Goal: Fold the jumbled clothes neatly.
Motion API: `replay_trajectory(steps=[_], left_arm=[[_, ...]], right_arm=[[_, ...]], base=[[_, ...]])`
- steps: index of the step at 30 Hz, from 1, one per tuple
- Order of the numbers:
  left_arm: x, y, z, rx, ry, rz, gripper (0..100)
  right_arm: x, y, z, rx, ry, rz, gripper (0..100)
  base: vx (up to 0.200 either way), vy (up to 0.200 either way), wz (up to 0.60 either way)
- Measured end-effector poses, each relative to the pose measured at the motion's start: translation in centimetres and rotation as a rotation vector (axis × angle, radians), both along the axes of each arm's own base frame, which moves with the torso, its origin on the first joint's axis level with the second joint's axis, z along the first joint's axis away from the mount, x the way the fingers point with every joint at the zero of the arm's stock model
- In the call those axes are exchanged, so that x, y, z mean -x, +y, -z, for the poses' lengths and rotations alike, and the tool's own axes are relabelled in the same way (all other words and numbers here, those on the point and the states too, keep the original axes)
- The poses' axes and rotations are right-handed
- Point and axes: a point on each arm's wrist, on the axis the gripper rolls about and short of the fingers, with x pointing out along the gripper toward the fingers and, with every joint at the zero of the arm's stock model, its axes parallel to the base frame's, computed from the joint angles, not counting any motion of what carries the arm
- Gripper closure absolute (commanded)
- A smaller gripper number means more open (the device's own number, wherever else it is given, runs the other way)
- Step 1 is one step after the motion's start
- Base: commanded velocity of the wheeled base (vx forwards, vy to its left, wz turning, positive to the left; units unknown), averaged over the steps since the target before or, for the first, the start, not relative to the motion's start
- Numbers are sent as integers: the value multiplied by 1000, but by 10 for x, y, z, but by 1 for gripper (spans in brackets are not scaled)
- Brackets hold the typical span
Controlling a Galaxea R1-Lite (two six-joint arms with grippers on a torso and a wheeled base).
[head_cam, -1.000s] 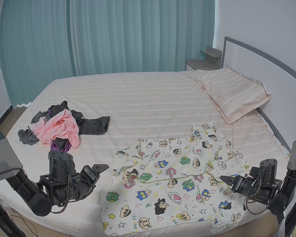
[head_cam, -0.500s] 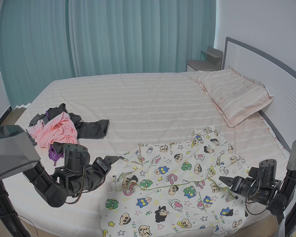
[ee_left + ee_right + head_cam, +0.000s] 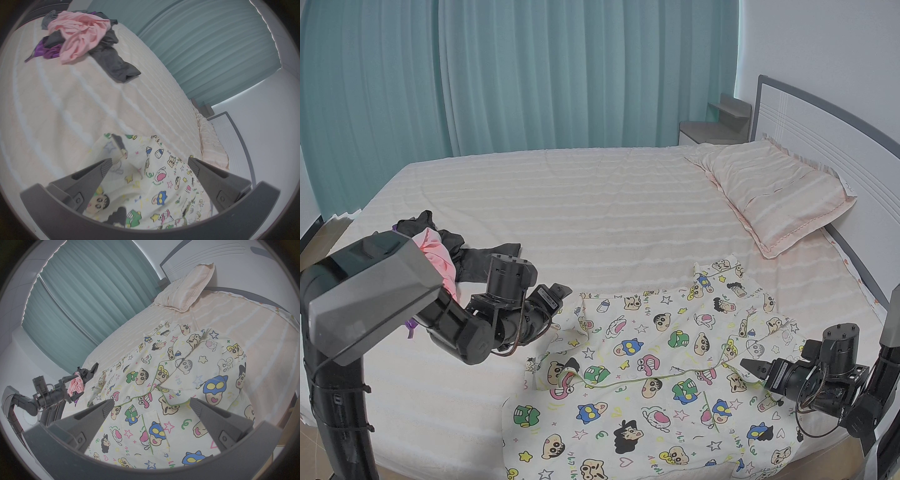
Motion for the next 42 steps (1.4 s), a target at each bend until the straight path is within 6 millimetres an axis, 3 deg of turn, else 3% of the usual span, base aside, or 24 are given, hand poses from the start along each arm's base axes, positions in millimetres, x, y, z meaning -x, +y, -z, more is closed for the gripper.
replay_trajectory(steps=[7, 18, 19, 29, 42], left_arm=[[-25, -13, 33, -89, 23, 47, 0], [-34, -17, 46, -93, 30, 47, 0], [-36, -18, 46, -91, 25, 47, 100], [-47, -17, 50, -121, 47, 9, 100], [-70, 13, 41, -107, 9, -84, 100]], right_arm=[[0, 1, 0, 1, 0, -3, 0], [0, 1, 0, 1, 2, -4, 0], [0, 1, 0, 1, 2, -4, 0], [0, 1, 0, 1, 2, -7, 0], [1, 3, 1, 0, 5, -13, 0]], base=[[0, 0, 0], [0, 0, 0], [0, 0, 0], [0, 0, 0], [0, 0, 0]])
